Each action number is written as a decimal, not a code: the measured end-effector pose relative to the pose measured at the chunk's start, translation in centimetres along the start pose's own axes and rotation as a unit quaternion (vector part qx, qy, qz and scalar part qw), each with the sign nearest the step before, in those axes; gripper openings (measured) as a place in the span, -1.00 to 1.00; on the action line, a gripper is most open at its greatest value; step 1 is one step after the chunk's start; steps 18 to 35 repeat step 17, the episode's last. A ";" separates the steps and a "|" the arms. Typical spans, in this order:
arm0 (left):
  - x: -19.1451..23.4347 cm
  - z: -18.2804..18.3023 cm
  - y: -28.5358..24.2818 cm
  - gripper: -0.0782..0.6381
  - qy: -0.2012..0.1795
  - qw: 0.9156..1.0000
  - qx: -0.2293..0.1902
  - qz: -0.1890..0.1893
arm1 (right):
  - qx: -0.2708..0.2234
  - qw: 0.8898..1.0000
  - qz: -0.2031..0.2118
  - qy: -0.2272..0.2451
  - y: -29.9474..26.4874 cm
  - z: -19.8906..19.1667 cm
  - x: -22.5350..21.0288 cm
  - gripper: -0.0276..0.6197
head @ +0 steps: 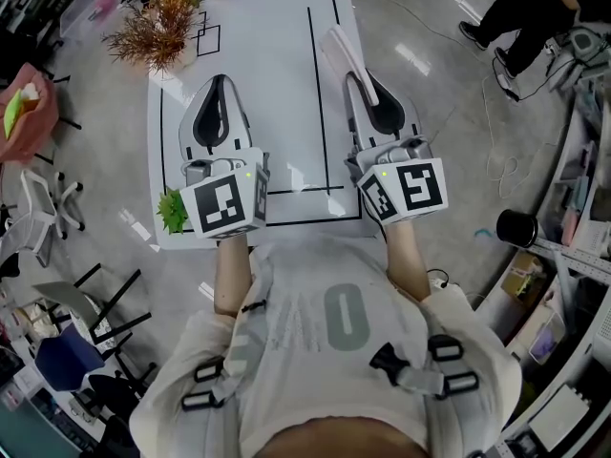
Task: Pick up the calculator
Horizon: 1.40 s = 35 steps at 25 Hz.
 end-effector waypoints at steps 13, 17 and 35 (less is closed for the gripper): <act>0.0 0.0 -0.3 -0.72 0.000 1.000 -0.002 -0.003 | -0.003 1.000 0.000 -0.007 -0.2 0.3 -0.1 -0.75; 0.3 0.1 -0.2 -0.72 0.001 1.000 -0.002 0.000 | -0.002 1.000 -0.001 -0.008 -0.2 0.5 -0.1 -0.75; 0.3 0.1 -0.2 -0.72 0.001 1.000 -0.002 0.000 | -0.002 1.000 -0.001 -0.008 -0.2 0.5 -0.1 -0.75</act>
Point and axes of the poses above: the fingertips, and each gripper's own axes: y backward along the fingers, x to its left, z out of its top, the point moved 5 cm from there along y, backward along the fingers, and after that the axes turned 7 degrees about y, right-handed, at the moved point
